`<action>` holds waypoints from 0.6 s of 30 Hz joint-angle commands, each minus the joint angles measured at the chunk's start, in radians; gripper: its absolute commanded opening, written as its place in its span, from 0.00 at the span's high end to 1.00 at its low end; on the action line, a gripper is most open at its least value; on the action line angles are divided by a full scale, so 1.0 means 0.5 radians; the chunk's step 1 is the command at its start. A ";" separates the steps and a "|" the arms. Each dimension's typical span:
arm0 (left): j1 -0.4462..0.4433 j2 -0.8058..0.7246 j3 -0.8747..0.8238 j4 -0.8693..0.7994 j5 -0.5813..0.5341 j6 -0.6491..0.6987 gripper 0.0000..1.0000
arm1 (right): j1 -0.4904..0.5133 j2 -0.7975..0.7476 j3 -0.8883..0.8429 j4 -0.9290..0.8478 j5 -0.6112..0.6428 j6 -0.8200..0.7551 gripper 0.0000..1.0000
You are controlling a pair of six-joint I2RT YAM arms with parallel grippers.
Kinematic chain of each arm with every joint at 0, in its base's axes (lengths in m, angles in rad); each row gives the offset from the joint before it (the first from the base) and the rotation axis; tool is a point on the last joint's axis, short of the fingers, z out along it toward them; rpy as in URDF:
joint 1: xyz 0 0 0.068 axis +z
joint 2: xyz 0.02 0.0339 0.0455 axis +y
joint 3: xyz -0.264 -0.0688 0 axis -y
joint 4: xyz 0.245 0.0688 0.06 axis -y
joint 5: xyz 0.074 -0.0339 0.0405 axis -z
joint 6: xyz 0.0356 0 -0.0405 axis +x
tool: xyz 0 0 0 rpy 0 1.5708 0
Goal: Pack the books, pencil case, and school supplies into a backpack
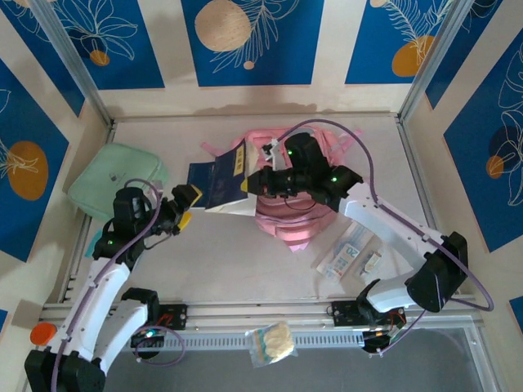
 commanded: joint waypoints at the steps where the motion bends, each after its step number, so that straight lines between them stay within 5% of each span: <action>1: -0.040 0.082 0.011 0.490 0.153 -0.218 0.01 | -0.075 -0.061 -0.027 0.147 -0.228 -0.046 1.00; 9: -0.201 0.324 0.054 0.873 0.119 -0.359 0.05 | -0.150 -0.046 -0.049 0.281 -0.433 -0.035 1.00; 14: -0.307 0.420 0.066 1.117 0.086 -0.428 0.31 | -0.198 -0.011 -0.095 0.269 -0.441 -0.054 1.00; 18: -0.383 0.484 0.127 1.185 0.094 -0.429 0.42 | -0.225 -0.001 -0.179 0.328 -0.488 -0.056 1.00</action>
